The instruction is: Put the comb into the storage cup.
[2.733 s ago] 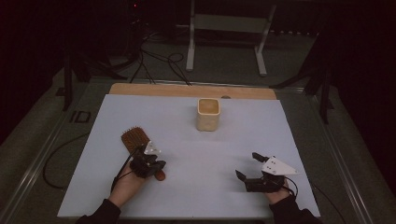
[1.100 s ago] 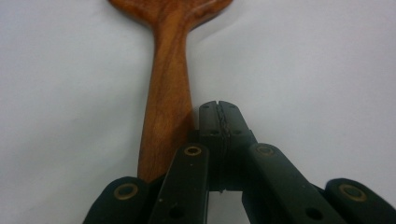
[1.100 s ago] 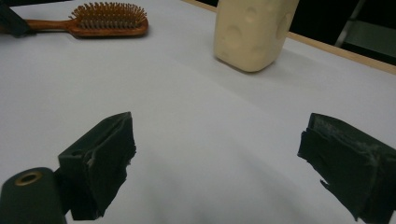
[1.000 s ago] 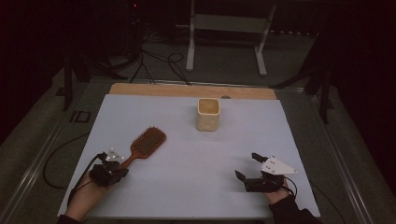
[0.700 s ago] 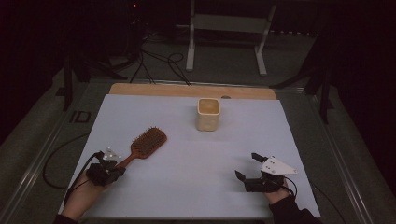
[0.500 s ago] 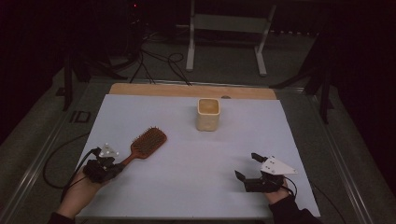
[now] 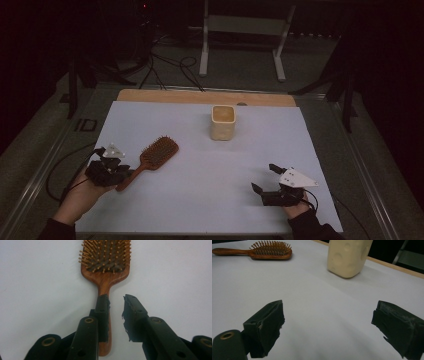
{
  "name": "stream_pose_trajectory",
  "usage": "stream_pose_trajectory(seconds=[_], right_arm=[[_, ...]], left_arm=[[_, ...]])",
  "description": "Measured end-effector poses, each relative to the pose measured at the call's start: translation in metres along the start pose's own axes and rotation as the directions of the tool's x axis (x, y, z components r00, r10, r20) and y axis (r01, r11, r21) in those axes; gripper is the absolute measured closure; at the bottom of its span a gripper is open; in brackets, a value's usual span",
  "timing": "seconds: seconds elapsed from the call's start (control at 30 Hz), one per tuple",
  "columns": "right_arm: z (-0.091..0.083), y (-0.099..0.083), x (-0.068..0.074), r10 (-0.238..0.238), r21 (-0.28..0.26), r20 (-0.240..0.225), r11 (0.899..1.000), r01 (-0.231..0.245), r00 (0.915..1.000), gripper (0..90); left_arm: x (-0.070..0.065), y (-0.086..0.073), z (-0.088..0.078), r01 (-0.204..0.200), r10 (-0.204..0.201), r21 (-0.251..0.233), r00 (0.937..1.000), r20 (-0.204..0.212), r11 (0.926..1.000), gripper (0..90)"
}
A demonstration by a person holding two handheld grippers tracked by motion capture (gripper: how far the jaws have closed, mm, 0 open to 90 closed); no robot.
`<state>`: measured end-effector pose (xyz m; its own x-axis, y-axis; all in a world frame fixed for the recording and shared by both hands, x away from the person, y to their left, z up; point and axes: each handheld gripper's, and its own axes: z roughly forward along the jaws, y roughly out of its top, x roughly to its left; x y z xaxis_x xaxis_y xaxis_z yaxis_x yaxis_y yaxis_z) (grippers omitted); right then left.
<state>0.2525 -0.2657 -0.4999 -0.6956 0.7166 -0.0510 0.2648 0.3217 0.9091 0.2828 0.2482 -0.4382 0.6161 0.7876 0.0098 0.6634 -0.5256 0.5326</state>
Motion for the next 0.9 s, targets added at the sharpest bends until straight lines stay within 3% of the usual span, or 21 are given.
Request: stream_pose_trajectory(seconds=[0.17,0.37,0.6,0.9], right_arm=[[0.000,0.000,-0.001,0.000,0.001,-0.001,1.000,0.000,1.0000,8.9],[0.000,0.000,0.000,-0.001,0.000,-0.001,1.000,0.001,1.0000,8.9],[0.001,-0.001,0.000,-0.002,0.006,-0.003,1.000,0.002,1.0000,8.9],[0.001,0.000,0.000,-0.008,0.004,-0.005,1.000,0.008,1.0000,8.9]], left_arm=[[0.002,0.005,0.002,-0.001,0.001,0.031,1.0000,0.000,0.9995,63.7],[0.000,0.011,0.010,-0.020,0.018,0.108,0.9997,0.016,0.9939,49.8],[0.001,0.016,0.018,-0.021,0.024,0.129,0.9995,-0.022,0.9914,33.1],[0.005,0.025,0.035,-0.031,0.030,0.193,0.9995,0.009,0.9807,12.6]])
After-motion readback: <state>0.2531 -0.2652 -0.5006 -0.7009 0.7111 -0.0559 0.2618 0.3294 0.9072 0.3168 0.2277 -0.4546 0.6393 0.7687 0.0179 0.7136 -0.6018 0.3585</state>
